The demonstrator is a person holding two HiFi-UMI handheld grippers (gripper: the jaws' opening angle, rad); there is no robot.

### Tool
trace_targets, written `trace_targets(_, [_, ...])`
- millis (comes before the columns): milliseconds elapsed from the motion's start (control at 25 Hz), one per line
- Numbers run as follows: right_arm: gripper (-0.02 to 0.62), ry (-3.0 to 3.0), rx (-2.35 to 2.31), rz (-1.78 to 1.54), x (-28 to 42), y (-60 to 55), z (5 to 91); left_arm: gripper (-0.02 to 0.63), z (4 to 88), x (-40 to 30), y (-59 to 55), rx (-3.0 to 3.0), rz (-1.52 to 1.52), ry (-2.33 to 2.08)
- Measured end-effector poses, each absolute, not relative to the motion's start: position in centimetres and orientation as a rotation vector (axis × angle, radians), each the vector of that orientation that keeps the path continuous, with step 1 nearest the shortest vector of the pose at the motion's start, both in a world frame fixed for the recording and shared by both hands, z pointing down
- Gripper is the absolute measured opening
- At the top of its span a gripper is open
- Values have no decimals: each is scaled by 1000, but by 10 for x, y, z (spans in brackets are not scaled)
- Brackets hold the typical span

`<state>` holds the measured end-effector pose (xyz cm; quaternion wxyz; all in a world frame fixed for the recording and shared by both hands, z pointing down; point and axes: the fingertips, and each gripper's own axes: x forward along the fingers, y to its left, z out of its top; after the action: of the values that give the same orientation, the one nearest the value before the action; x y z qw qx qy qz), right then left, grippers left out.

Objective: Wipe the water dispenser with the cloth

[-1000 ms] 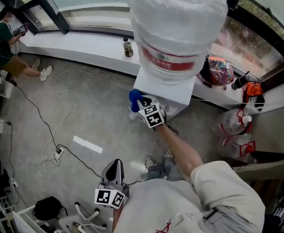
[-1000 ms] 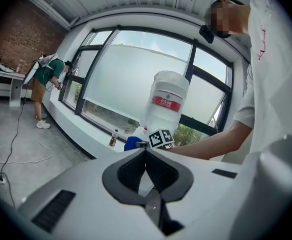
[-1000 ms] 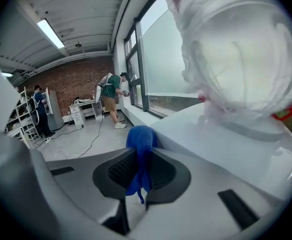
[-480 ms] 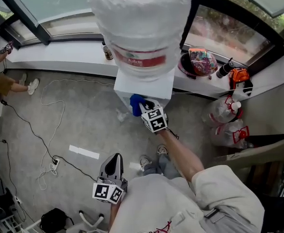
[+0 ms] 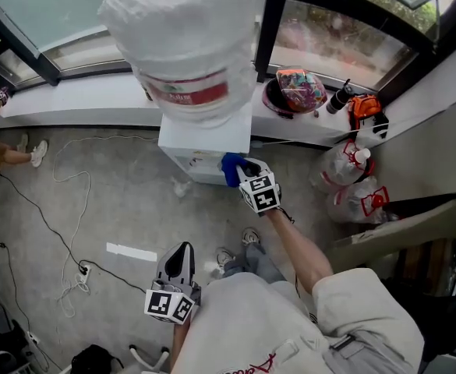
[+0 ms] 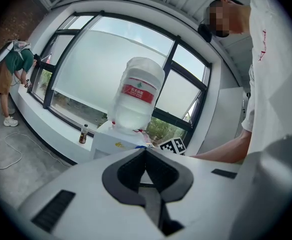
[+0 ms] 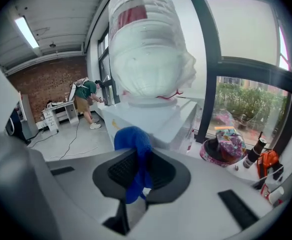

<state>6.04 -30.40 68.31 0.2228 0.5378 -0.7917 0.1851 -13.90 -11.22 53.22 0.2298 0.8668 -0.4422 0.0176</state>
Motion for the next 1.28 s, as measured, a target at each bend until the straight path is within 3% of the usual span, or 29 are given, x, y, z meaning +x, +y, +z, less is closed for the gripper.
trace_targets(480, [54, -2155, 1526, 501, 86, -267, 676, 12, 533, -136, -105, 2376, 18, -1232])
trace_targets(1040, [54, -2444, 1102, 460, -124, -300, 681, 12, 538, -194, -90, 2231, 21, -1439])
trace_targets(1280, [54, -2436, 1015, 454, -177, -342, 703, 12, 542, -226, -77, 2140, 44, -1548])
